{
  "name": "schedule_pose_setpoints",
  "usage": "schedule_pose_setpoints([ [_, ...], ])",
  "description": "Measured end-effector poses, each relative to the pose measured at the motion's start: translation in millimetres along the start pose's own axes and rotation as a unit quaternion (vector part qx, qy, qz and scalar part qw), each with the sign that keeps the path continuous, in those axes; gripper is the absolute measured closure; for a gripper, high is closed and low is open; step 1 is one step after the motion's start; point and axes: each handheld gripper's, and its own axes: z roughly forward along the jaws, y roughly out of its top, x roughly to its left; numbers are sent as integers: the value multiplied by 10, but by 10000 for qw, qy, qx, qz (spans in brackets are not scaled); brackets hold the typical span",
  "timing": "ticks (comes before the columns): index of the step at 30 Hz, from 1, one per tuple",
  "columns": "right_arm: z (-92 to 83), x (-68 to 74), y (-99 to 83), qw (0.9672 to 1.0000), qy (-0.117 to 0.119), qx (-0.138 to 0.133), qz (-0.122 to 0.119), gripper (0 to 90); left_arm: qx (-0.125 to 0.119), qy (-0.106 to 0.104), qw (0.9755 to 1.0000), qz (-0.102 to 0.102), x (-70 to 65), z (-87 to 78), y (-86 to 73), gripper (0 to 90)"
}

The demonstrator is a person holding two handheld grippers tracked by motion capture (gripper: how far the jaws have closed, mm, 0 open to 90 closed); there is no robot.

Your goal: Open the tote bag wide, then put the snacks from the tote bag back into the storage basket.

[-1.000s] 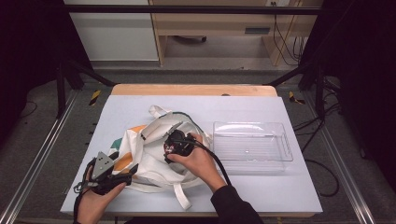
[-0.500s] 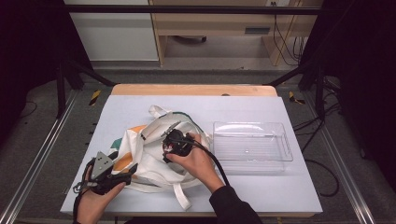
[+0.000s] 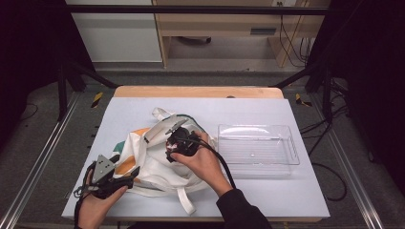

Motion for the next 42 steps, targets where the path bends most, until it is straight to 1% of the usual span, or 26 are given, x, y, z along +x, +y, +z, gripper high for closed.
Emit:
schedule_pose_setpoints([
  [7,-89,-34,12,10000,-18,-89,-21,261,-6,7,10000,-6,0,0,-1,156],
  [11,-202,-67,32,9998,-43,-207,-36,261,-16,7,10000,-25,11,-4,-4,155],
  [13,-231,-74,35,9997,-59,-247,-47,261,-13,7,10000,-37,12,-2,-4,138],
  [14,-260,-83,35,9996,-49,-275,-37,261,-10,7,10000,-42,12,0,-4,138],
  [15,-318,-99,34,9995,-80,-304,-46,261,-17,11,10000,-66,12,1,-3,113],
  [17,-347,-111,33,9994,-98,-323,-60,261,-54,50,9999,-98,14,-2,0,92],
  [18,-409,-136,28,9993,-90,-369,-22,261,-107,90,9998,-137,17,-12,4,85],
  [20,-463,-160,24,9992,-88,-398,4,261,-142,107,9997,-163,25,-17,5,73],
  [22,-481,-173,20,9991,-87,-420,-10,261,-149,116,9997,-170,28,-19,5,70],
  [24,-524,-200,8,9991,-100,-412,-6,261,-248,164,9994,-192,36,-41,13,70],
  [27,-564,-223,-3,9991,-109,-413,3,261,-284,191,9992,-200,44,-50,12,69],
  [30,-620,-260,-21,9989,-95,-465,41,261,-292,202,9991,-234,60,-55,6,67],
  [31,-670,-288,-34,9986,-101,-511,40,261,-324,203,9990,-247,64,-60,8,65],
  [33,-697,-301,-43,9985,-80,-535,56,261,-358,229,9988,-251,73,-64,7,61],
  [35,-782,-348,-72,9985,-4,-550,43,261,-391,235,9985,-297,93,-74,3,59],
  [37,-807,-364,-81,9984,24,-561,15,261,-407,249,9984,-319,98,-78,3,56],
  [38,-859,-404,-102,9982,75,-595,-34,261,-450,253,9980,-362,102,-79,5,55],
  [39,-859,-404,-102,9982,75,-595,-34,261,-450,253,9980,-362,102,-79,5,54],
  [40,-912,-441,-125,9980,120,-620,-60,261,-428,253,9982,-349,98,-67,8,54],
  [42,-962,-473,-143,9979,138,-625,-101,261,-418,256,9983,-318,85,-55,11,53],
])
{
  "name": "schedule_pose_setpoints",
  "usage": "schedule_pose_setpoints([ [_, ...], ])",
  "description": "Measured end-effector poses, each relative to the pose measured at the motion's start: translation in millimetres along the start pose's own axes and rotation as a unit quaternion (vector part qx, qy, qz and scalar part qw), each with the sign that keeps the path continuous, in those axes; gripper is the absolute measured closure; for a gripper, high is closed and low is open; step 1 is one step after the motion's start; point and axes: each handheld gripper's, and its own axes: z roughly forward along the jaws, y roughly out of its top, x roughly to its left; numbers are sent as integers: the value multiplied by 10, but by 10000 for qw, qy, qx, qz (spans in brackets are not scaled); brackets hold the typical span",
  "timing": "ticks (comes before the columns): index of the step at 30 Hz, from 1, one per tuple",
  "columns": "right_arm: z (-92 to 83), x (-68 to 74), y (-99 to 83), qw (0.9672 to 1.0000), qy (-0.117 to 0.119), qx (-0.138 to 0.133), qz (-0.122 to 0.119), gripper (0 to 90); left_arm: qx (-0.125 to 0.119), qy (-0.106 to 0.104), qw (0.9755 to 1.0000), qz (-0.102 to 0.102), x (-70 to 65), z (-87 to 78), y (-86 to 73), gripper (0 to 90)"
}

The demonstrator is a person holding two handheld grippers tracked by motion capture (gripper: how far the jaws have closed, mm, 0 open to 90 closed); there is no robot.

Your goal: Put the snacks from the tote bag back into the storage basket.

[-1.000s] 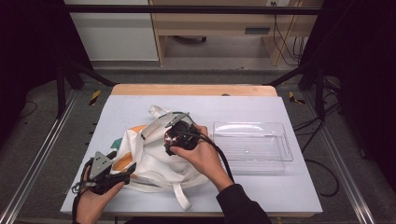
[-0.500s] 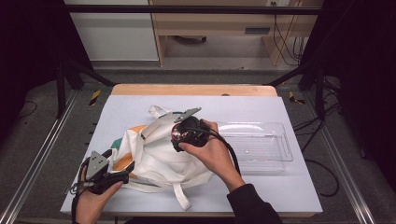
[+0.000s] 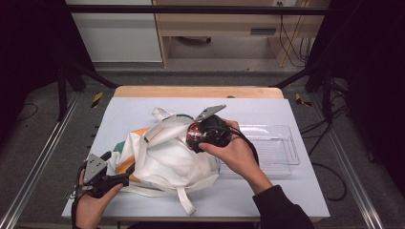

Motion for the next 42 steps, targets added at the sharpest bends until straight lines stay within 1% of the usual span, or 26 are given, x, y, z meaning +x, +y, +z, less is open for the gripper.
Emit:
schedule_pose_setpoints([
  [2,-74,-33,-14,10000,19,-25,-26,261,-18,-4,10000,34,-14,4,2,53],
  [3,-74,-33,-14,10000,19,-25,-26,261,-18,-4,10000,34,-14,4,2,53],
  [4,-135,-64,-26,10000,37,-55,-58,261,-60,3,10000,45,-23,-2,9,53],
  [5,-135,-64,-26,10000,37,-55,-58,261,-60,3,10000,45,-23,-2,9,52],
  [6,-205,-114,-41,9999,62,-116,-55,261,-102,44,9999,89,-22,-10,14,52],
  [7,-205,-114,-41,9999,62,-116,-55,261,-102,44,9999,89,-22,-10,14,52],
  [8,-253,-159,-52,9999,77,-104,-77,261,-129,100,9998,90,-13,-15,13,52],
  [9,-253,-159,-52,9999,77,-104,-77,261,-129,100,9998,90,-13,-15,13,52],
  [10,-286,-206,-71,9999,65,-101,-97,261,-137,178,9997,77,7,-23,13,52],
  [12,-318,-280,-112,9999,64,-101,-87,261,-174,247,9995,47,19,-31,12,53],
  [13,-318,-280,-112,9999,64,-101,-87,261,-174,247,9995,47,19,-31,12,53],
  [14,-346,-336,-156,9999,22,-108,-91,261,-180,301,9993,96,20,-33,13,53],
  [15,-346,-336,-156,9999,22,-108,-91,261,-180,301,9993,96,20,-33,13,54],
  [16,-374,-399,-209,9999,11,-120,-72,261,-183,325,9992,110,16,-33,12,54],
  [17,-374,-399,-209,9999,11,-120,-72,261,-183,325,9992,110,16,-33,12,54],
  [18,-382,-454,-267,9999,0,-132,-17,261,-183,337,9992,123,8,-32,12,55],
  [22,-410,-525,-371,9999,-56,-48,71,261,-211,392,9989,148,-5,-59,6,56],
  [25,-434,-562,-414,9999,-70,-34,74,261,-232,452,9985,193,3,-81,4,57],
  [26,-452,-587,-441,9999,-66,24,92,261,-233,487,9984,172,20,-97,-4,57],
  [29,-456,-610,-471,9999,-56,57,96,261,-205,530,9982,169,39,-104,-14,57],
  [30,-467,-629,-501,9999,-101,79,100,261,-214,533,9983,127,53,-106,-21,57],
  [37,-513,-700,-570,9998,-118,81,141,261,-216,567,9981,99,92,-110,-37,57],
  [40,-539,-755,-604,9997,-141,82,203,261,-212,599,9979,94,106,-111,-45,57],
  [42,-543,-781,-621,9997,-146,116,178,261,-213,609,9979,96,109,-113,-47,57],
])
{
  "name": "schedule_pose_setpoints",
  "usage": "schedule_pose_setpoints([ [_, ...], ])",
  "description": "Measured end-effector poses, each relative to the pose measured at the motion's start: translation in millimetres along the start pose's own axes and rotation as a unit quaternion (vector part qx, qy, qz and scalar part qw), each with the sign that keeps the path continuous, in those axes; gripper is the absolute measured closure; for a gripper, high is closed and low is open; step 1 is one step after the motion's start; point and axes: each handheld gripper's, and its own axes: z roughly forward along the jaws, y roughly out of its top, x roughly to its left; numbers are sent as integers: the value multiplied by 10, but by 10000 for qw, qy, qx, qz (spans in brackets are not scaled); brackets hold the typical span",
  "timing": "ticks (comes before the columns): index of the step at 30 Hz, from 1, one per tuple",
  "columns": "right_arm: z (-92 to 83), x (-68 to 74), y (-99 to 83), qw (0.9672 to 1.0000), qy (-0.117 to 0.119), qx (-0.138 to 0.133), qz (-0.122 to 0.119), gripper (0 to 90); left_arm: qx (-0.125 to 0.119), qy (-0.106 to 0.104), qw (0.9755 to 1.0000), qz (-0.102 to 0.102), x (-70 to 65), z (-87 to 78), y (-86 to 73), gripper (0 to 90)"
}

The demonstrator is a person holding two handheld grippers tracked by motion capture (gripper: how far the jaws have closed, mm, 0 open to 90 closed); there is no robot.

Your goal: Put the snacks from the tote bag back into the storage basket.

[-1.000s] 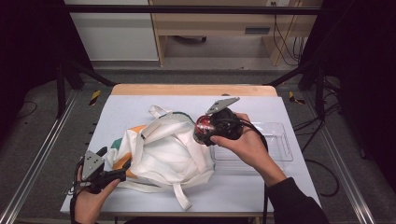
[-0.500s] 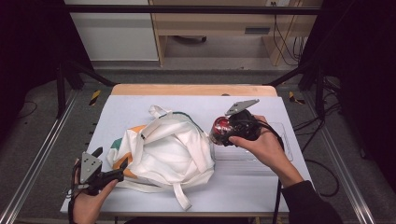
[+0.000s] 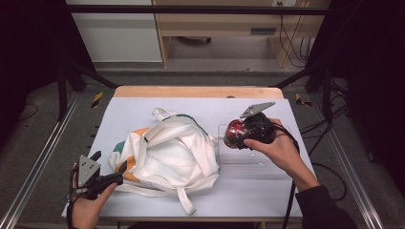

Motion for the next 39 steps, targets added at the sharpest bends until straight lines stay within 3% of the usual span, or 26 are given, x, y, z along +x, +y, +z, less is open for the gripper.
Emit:
schedule_pose_setpoints([
  [19,-42,-146,-64,10000,-1,99,11,261,11,63,10000,55,15,5,-4,55],
  [39,148,-219,-33,9987,24,481,-190,261,2,56,10000,76,28,5,-6,57],
])
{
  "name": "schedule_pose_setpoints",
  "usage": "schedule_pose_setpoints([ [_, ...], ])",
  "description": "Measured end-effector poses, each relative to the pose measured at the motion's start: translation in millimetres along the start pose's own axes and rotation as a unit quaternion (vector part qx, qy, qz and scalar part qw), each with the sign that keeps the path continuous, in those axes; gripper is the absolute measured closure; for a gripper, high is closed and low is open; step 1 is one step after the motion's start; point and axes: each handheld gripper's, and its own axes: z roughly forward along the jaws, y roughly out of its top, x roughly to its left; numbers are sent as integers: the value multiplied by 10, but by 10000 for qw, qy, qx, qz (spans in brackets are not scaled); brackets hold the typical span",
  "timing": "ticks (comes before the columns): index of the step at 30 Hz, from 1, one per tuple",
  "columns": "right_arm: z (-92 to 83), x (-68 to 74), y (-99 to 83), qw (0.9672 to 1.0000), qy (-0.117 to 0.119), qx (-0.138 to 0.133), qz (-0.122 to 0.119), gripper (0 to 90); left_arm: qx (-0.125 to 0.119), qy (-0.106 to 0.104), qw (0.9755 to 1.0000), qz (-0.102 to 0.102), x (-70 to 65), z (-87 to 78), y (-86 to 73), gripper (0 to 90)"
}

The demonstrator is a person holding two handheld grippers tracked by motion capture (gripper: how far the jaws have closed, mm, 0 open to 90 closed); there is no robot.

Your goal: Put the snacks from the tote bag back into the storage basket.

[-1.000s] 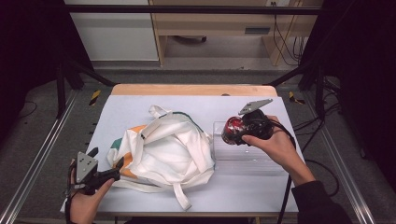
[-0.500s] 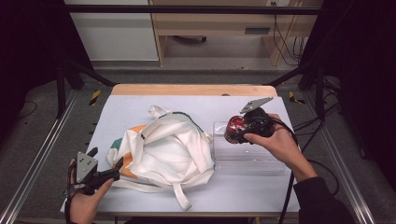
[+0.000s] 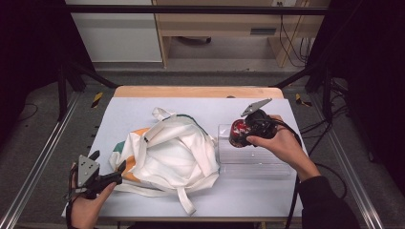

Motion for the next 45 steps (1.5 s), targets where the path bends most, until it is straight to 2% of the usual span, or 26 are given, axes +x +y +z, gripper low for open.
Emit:
schedule_pose_setpoints([
  [10,70,-22,-4,9999,72,107,-40,261,6,-4,10000,7,-3,0,0,57],
  [11,102,-30,-7,9998,89,115,-110,261,12,-3,10000,10,-2,1,-1,57],
  [24,221,-2,-3,9992,137,246,-280,261,31,-8,10000,7,-5,7,-6,57],
  [45,379,-6,-20,9961,523,410,-584,261,53,-37,10000,18,-11,13,-9,58],
])
